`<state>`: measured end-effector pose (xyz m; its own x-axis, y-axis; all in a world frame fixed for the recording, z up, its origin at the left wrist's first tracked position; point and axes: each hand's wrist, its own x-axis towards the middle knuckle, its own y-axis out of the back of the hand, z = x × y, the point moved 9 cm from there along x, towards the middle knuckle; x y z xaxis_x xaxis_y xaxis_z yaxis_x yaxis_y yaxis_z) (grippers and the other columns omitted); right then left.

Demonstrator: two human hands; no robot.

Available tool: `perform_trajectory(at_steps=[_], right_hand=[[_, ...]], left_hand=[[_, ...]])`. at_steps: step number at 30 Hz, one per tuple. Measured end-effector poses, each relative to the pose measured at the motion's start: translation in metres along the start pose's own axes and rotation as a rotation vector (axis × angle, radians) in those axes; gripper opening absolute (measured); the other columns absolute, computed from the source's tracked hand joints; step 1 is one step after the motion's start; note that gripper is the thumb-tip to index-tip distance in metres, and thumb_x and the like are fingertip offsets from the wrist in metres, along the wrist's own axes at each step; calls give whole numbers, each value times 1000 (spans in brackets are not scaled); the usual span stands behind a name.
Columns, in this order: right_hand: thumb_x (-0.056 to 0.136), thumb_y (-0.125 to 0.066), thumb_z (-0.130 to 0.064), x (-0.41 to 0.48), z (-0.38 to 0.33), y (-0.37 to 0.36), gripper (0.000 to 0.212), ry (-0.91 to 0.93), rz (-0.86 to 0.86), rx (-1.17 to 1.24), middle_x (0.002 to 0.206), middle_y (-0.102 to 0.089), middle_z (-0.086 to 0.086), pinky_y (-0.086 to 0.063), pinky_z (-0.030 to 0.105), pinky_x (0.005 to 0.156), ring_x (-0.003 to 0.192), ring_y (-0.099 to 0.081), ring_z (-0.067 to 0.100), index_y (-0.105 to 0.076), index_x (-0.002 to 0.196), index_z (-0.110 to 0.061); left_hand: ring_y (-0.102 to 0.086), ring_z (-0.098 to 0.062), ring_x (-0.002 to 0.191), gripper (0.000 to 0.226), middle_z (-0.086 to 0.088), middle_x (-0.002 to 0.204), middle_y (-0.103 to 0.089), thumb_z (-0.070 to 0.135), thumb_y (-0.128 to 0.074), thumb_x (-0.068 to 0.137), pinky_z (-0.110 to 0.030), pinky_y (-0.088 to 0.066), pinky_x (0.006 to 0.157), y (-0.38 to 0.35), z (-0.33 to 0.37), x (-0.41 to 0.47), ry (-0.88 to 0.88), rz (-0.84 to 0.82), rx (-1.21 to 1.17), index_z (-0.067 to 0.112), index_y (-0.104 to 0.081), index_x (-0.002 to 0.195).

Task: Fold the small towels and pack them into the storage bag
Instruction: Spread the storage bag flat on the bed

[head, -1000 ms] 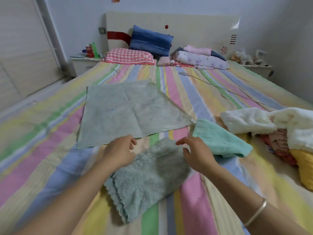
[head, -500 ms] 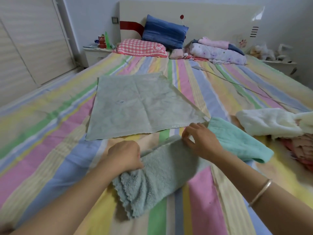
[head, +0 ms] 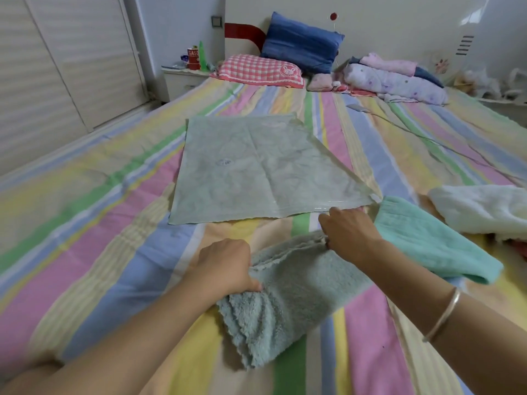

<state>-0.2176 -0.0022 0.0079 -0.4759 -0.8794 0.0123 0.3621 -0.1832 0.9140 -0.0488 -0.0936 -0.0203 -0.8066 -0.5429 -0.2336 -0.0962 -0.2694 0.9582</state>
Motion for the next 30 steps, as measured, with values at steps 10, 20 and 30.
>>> perform_trajectory(at_steps=[10, 20, 30], right_hand=[[90, -57, -31, 12, -3, 16, 20, -85, 163, 366, 106, -62, 1, -33, 31, 70, 100, -54, 23, -59, 106, -20], [78, -65, -59, -26, 41, -60, 72, -526, -296, 905, 122, -58, 7, -47, 28, 66, 94, -57, 23, -48, 132, -15], [77, -79, -26, -19, 63, -18, 24, -524, 135, 1353, 80, -64, -1, -49, 29, 58, 74, -61, 14, -62, 91, -19]], left_hand=[[-51, -13, 55, 33, -1, 72, -59, 36, -82, 72, -18, -38, 45, 3, -45, 5, 68, -166, -282, 12, -65, 88], [-63, -12, 99, 61, 5, 104, -67, 54, -82, 65, -27, -50, 93, -12, -20, 44, -18, -124, -614, 19, -65, 111], [-55, -10, 78, 41, 8, 85, -58, 50, -72, 78, -24, -41, 64, -13, 4, 63, -53, -165, -675, 19, -61, 100]])
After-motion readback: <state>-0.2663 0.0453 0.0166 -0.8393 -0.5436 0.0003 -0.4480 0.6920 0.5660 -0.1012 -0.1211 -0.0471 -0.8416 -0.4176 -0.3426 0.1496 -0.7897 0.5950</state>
